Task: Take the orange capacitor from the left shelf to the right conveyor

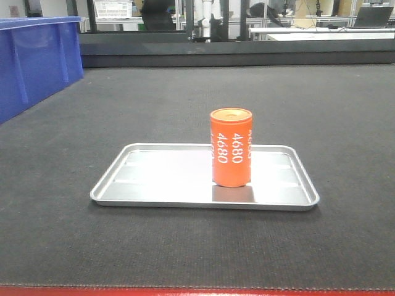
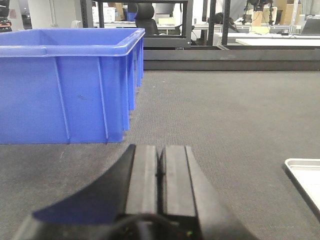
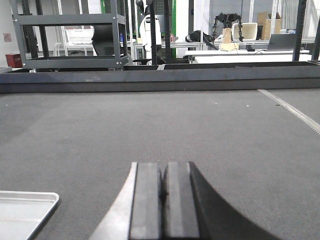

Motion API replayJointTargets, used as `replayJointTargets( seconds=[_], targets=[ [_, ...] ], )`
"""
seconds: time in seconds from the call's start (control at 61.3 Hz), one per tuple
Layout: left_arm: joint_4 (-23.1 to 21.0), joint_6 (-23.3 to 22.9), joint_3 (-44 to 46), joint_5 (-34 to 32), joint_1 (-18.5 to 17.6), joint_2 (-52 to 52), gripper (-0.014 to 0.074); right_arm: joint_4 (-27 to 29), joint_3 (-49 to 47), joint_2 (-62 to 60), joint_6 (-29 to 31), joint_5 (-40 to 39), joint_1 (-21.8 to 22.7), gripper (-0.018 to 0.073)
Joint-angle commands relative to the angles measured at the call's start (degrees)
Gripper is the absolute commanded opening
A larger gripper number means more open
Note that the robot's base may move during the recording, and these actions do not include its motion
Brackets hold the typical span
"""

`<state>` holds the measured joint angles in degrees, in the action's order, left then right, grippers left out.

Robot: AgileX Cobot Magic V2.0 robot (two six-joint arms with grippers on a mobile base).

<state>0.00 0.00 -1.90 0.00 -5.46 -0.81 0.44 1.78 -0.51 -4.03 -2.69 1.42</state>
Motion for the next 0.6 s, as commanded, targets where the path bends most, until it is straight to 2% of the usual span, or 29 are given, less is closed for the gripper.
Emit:
replayJointTargets(
  seconds=[0.0, 0.587],
  targets=[
    [-0.3, -0.4, 0.4, -5.2, -0.2, 0.6, -0.0105, -0.4, 0.1, -1.2, 1.2, -5.6, 0.4, 0.005],
    [-0.3, 0.0, 0.4, -5.2, -0.2, 0.6, -0.0105, -0.4, 0.1, -1.2, 1.3, -5.5, 0.4, 0.005]
  ],
)
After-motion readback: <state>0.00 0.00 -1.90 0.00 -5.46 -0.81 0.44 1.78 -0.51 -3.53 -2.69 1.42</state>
